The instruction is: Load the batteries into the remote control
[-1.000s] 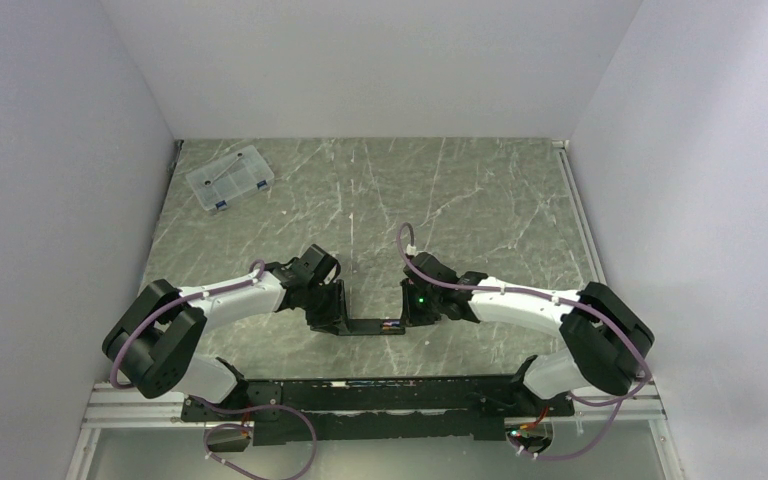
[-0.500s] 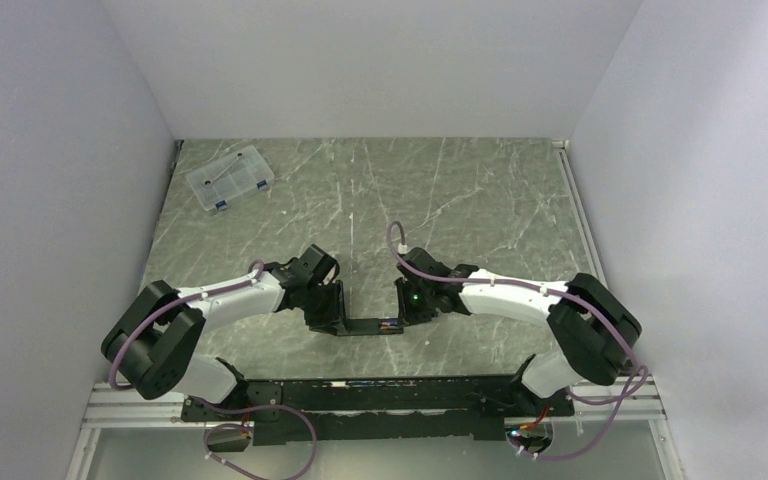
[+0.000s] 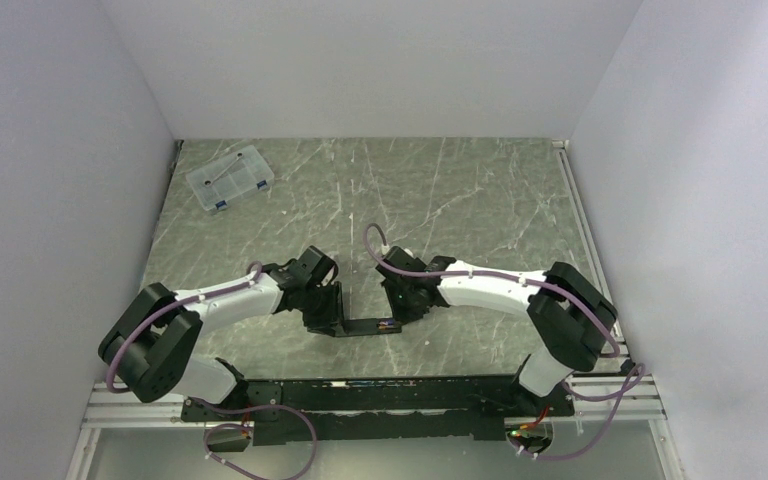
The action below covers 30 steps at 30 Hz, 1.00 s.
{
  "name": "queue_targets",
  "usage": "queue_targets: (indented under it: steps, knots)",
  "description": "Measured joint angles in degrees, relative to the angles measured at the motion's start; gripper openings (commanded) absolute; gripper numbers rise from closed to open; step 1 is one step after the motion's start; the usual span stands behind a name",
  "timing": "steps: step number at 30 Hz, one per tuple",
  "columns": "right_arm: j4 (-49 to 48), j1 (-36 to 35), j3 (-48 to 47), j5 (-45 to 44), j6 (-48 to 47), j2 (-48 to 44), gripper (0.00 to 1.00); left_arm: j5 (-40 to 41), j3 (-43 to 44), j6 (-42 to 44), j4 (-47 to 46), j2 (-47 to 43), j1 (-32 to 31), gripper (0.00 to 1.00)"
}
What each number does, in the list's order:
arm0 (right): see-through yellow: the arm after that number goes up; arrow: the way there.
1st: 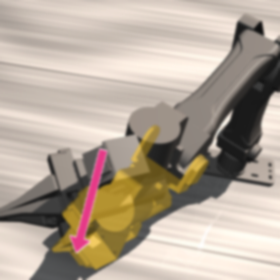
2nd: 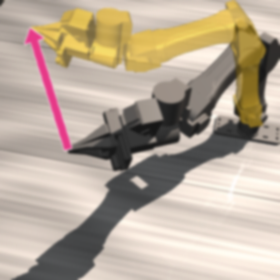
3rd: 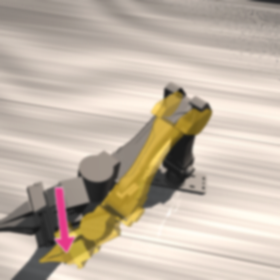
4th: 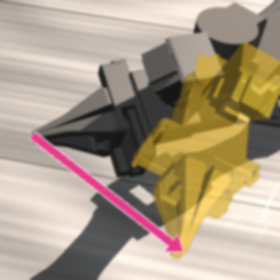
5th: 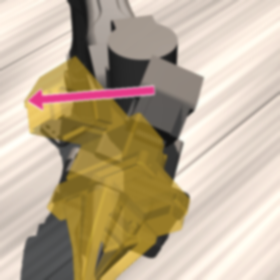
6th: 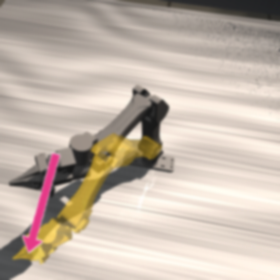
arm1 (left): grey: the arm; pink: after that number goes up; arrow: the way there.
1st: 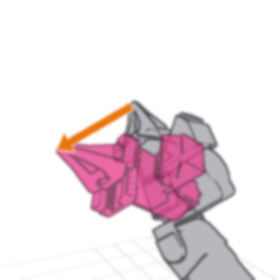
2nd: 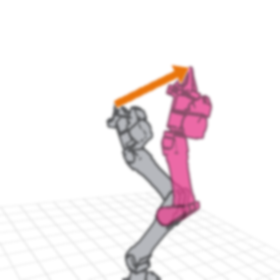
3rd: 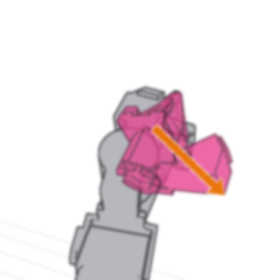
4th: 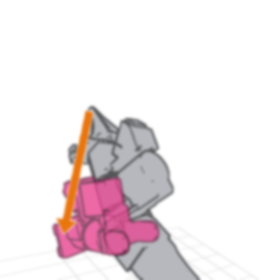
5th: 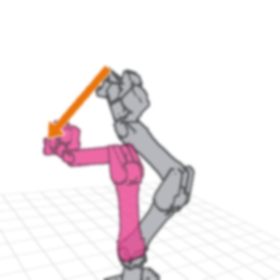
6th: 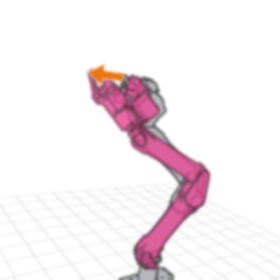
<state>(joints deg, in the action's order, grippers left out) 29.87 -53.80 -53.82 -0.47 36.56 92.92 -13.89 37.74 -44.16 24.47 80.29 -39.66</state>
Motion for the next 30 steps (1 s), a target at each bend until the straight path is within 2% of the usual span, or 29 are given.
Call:
queue_targets:
  steps: [13,21,26,30]
  knots:
    - [5.97,-0.46,-6.36,-0.55,-2.60,5.07,0.12,0.26,-0.76,1.33,0.59,-1.49,0.00,0.39]
    - [8.63,0.68,-9.99,1.86,-5.33,8.11,0.11,1.29,-1.27,2.25,2.12,-3.39,-0.02,0.39]
    - [11.50,0.37,-12.68,2.08,-6.54,10.16,0.11,1.36,-1.40,2.82,2.45,-4.57,-0.02,0.39]
    - [12.70,0.15,-13.73,1.55,-6.84,10.95,0.17,1.38,-1.42,3.02,2.49,-4.76,-0.02,0.39]
